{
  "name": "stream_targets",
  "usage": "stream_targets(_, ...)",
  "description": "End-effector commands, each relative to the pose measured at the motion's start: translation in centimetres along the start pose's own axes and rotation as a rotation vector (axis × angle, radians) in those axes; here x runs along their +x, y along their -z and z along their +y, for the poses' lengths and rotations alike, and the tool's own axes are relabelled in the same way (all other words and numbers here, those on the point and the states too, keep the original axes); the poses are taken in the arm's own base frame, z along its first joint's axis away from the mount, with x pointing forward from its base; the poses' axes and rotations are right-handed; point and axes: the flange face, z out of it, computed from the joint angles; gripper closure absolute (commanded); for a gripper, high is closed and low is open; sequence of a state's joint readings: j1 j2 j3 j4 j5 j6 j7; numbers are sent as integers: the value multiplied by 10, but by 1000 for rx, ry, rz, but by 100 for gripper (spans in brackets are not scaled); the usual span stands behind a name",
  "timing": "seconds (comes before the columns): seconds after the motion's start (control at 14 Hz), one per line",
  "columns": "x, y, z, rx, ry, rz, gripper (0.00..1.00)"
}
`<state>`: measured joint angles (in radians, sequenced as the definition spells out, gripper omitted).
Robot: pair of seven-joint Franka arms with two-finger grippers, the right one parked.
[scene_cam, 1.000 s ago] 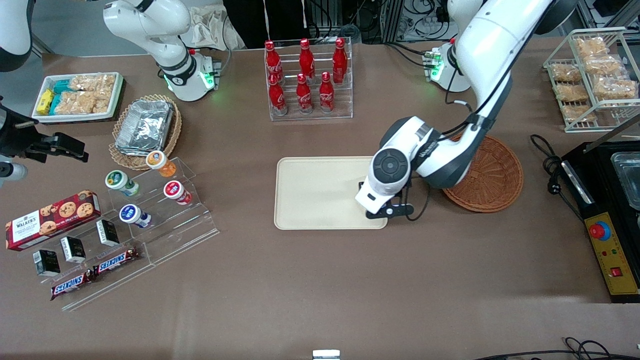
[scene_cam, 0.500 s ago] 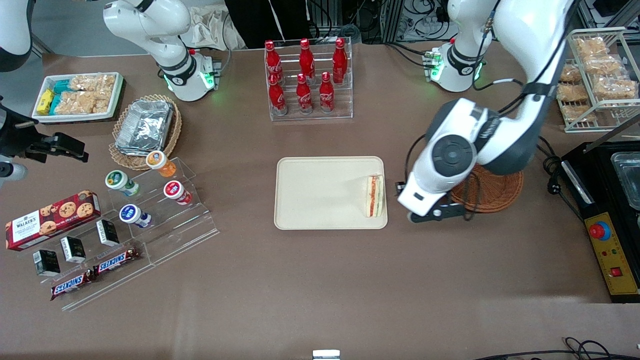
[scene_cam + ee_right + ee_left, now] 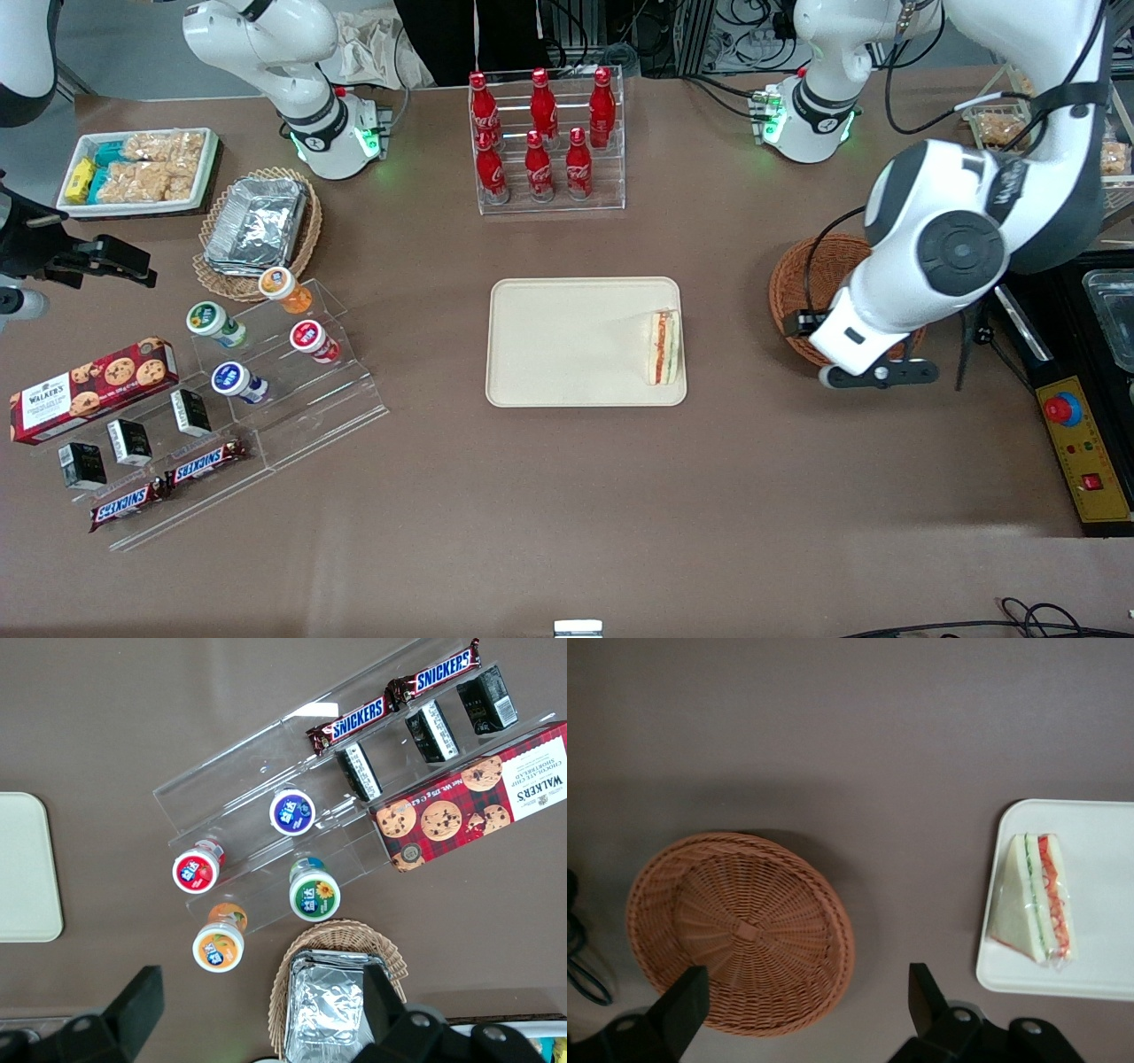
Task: Place sandwich from basket to tray
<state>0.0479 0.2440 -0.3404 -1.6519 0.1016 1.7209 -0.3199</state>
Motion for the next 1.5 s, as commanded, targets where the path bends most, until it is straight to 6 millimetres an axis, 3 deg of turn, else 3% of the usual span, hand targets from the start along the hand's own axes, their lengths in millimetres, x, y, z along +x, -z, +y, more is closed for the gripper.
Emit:
stream_targets(0.0,-16,25,-37,-46,-29,11,0)
stream_targets(0.43,-35,76,-131,-100,-36,78,0)
stream_targets(0.57,-39,85,-167,-99,-58,92,0)
stream_targets(0.79,-42,101,-203,-92,-101,128,0)
stream_targets(0.93,-43,120,-206,-77,-84,166,0)
stream_targets(1.43,-41,122,-206,-85,-75,171,0)
